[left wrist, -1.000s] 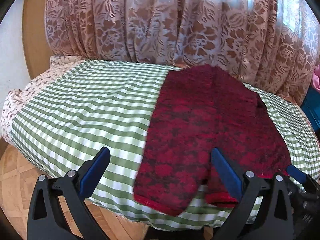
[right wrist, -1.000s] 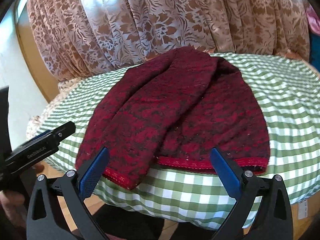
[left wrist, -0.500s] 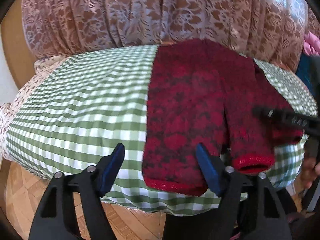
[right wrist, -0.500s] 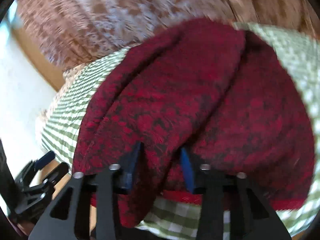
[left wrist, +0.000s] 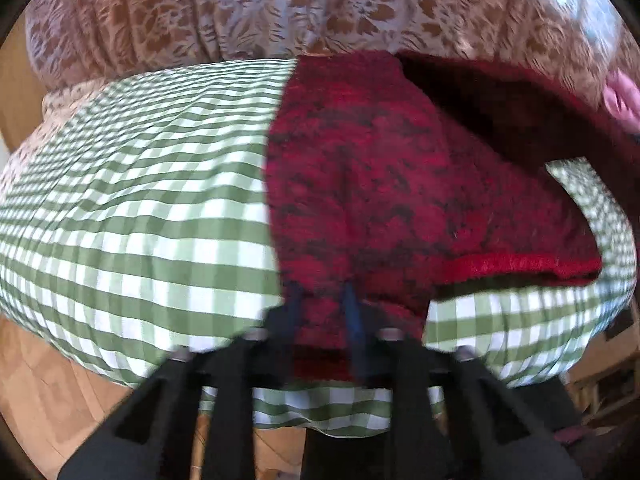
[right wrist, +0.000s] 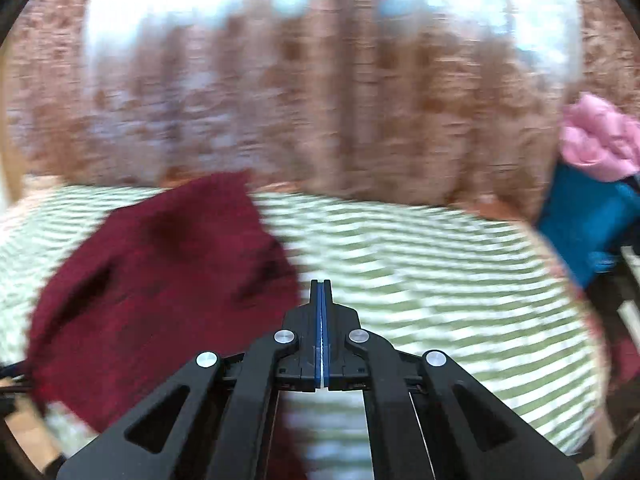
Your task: Fold small clothes
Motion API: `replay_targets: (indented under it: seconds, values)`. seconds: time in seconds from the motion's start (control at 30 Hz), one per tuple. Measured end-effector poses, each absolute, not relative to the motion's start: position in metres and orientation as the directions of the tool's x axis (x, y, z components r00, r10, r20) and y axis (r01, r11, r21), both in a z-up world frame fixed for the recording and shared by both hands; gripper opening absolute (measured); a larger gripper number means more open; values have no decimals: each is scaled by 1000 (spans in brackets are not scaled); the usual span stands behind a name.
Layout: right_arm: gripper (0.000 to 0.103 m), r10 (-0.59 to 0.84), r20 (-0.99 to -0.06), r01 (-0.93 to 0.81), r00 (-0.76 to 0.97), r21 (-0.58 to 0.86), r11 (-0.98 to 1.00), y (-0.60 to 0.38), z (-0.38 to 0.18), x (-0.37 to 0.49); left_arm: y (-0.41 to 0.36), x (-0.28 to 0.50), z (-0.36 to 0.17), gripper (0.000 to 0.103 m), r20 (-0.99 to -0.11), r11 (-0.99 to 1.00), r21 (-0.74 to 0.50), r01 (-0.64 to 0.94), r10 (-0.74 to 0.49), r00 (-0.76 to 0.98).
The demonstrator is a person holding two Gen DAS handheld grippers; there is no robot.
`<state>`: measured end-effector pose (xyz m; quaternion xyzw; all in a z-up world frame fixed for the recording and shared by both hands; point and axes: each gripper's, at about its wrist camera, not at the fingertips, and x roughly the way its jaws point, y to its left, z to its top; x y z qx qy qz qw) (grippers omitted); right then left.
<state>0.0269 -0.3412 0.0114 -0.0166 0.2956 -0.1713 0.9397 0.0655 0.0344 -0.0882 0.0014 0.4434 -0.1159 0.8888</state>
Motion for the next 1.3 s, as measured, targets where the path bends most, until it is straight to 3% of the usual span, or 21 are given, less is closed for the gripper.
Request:
replay_targets:
  seconds: [0.13, 0.23, 0.33, 0.4, 0.43, 0.47, 0.67, 0.7, 0.73, 0.77, 0.83, 0.87, 1.0, 1.1, 1.3]
  values:
    - [0, -474, -589, 461, 654, -186, 868, -413, -7, 51, 53, 72, -68, 9, -760, 972, -152, 179, -231, 607]
    - [0, -388, -650, 476, 654, -45, 878, -440, -14, 55, 76, 84, -46, 8, -719, 975, -185, 122, -219, 659]
    - [5, -336, -649, 417, 682, -32, 909, -420, -16, 53, 102, 107, -29, 8, -688, 974, -219, 52, -192, 700]
    - [42, -278, -664, 365, 694, -9, 931, -401, -24, 50, 120, 129, -18, 8, -672, 974, -227, 3, -159, 723]
    - [77, -242, -670, 343, 702, 20, 939, -392, -25, 51, 128, 141, -12, 7, -662, 976, -215, -19, -132, 738]
    - [84, -205, -669, 319, 715, 51, 946, -382, -26, 50, 138, 154, -5, 7, -654, 976, -212, -51, -103, 750]
    - [84, 184, -707, 76, 683, 320, 944, -292, -53, 49, 206, 233, 11, 9, -672, 920, -187, -344, 135, 728]
    - [84, 216, -720, 51, 659, 330, 943, -279, -60, 50, 212, 237, 12, 11, -676, 904, -181, -388, 172, 716]
    - [81, 243, -734, 23, 634, 333, 943, -265, -68, 50, 216, 238, 12, 23, -676, 890, -194, -413, 184, 713]
    - [54, 261, -748, -7, 610, 324, 946, -251, -74, 52, 217, 236, 12, 31, -671, 888, -214, -407, 170, 722]
    - [35, 197, -782, -56, 592, 204, 977, -222, -81, 50, 208, 225, 11, 46, -647, 903, -235, -360, 131, 751]
    - [23, 167, -783, -63, 600, 162, 985, -218, -81, 49, 199, 218, 7, 47, -643, 918, -239, -318, 95, 760]
    - [20, 94, -746, -44, 659, 86, 995, -236, -52, 44, 158, 195, -18, 48, -664, 951, -272, -143, -78, 743]
    - [20, 4, -694, 70, 720, 78, 994, -288, -18, 40, 133, 174, -41, 52, -681, 943, -332, -36, -213, 700]
    - [18, -384, -625, 391, 680, -134, 910, -414, 0, 61, 102, 142, -58, 54, -688, 915, -395, 86, -357, 632]
